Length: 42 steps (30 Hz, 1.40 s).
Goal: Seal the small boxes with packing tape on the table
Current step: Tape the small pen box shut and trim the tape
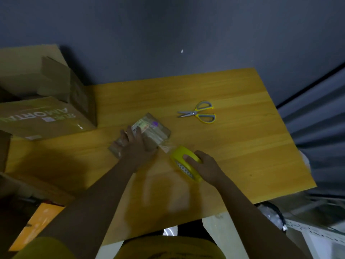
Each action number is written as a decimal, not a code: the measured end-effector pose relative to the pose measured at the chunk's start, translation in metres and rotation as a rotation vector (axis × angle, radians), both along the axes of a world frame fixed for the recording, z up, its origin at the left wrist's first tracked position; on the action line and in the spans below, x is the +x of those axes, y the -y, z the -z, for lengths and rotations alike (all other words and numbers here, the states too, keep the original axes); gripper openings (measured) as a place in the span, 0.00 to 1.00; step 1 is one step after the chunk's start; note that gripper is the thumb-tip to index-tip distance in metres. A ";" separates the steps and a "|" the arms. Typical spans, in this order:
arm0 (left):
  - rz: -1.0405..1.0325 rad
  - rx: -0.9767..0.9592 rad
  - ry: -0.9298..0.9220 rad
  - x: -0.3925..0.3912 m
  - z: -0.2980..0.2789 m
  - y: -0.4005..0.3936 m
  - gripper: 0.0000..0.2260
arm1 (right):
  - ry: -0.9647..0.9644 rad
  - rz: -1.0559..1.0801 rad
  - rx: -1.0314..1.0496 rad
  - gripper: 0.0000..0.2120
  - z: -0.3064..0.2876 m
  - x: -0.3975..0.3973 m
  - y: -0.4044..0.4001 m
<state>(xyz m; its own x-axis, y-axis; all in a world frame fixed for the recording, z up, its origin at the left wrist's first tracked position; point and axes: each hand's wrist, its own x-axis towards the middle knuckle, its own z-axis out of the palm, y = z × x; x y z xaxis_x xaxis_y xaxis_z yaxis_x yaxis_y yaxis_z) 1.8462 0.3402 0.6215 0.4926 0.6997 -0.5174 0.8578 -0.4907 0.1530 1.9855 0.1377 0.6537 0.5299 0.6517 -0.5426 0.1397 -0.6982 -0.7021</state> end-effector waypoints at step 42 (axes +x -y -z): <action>0.128 0.167 0.362 -0.015 -0.040 -0.012 0.18 | 0.177 0.157 0.287 0.24 -0.040 -0.014 -0.070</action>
